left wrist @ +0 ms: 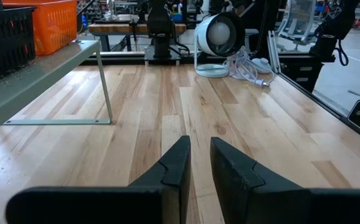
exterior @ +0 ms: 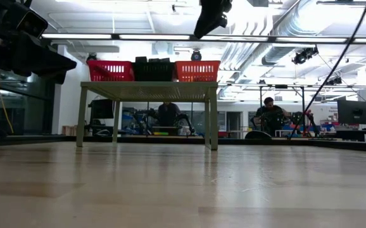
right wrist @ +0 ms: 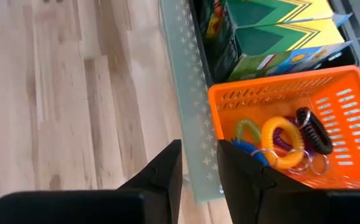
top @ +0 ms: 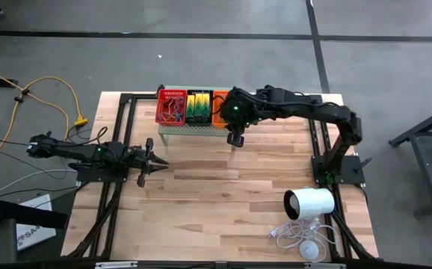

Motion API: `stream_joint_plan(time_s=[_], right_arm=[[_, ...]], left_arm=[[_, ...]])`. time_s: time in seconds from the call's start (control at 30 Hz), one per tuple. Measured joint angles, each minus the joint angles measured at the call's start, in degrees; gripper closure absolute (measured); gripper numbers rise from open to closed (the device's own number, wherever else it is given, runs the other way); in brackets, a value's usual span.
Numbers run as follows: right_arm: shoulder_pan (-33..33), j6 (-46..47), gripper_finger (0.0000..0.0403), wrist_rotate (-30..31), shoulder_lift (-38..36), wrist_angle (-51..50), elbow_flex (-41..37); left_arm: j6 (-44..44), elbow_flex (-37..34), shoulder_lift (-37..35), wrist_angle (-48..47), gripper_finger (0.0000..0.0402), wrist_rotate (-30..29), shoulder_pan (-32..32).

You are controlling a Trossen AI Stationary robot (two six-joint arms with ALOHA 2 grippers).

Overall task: Pick & Place Office Desk Supplies
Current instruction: Return to Home Position

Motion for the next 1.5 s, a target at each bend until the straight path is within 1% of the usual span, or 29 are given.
stream_joint_plan(time_s=[0.27, 0.47, 0.7, 0.9, 1.03, 1.1, 1.23, 1.3, 1.37, 1.5], right_arm=[[0.0, 2.0, 0.0313, 0.4, -12.5, 17.6, -21.0], [-0.1, 4.4, 0.0313, 3.0, -20.6, 26.2, -31.9], [-0.2, 5.0, 0.0313, 2.3, -28.8, 39.0, -45.9], [-1.8, 4.9, 0.0313, -0.8, -34.8, 51.0, -57.0], [-4.9, 6.4, 0.0313, -4.2, -38.2, 59.8, -64.7], [-6.2, 6.5, 0.0313, -7.0, -39.2, 63.6, -67.8], [-8.5, 6.5, 0.0313, -13.6, -41.7, 68.3, -72.8], [-9.4, 7.6, 0.0313, -15.0, -43.3, 68.4, -74.9], [-10.0, 8.8, 0.0313, -14.0, -45.6, 68.1, -77.0], [-10.1, 8.8, 0.0313, -9.5, -51.8, 67.7, -80.8]], left_arm=[[0.0, 0.0, 0.0, 0.0, 0.0345, 0.0, 0.0], [0.0, 0.0, 0.0, 0.0, 0.0345, 0.0, 0.0], [0.0, 0.0, 0.0, 0.0, 0.0345, 0.0, 0.0], [0.0, 0.0, 0.0, 0.0, 0.0345, 0.0, 0.0], [0.0, 0.0, 0.0, 0.0, 0.0345, 0.0, 0.0], [0.0, 0.0, 0.0, 0.0, 0.0345, 0.0, 0.0], [0.0, 0.0, 0.0, 0.0, 0.0345, 0.0, 0.0], [0.0, 0.0, 0.0, 0.0, 0.0345, 0.0, 0.0], [0.0, 0.0, 0.0, 0.0, 0.0345, 0.0, 0.0], [0.0, 0.0, 0.0, 0.0, 0.0345, 0.0, 0.0]])
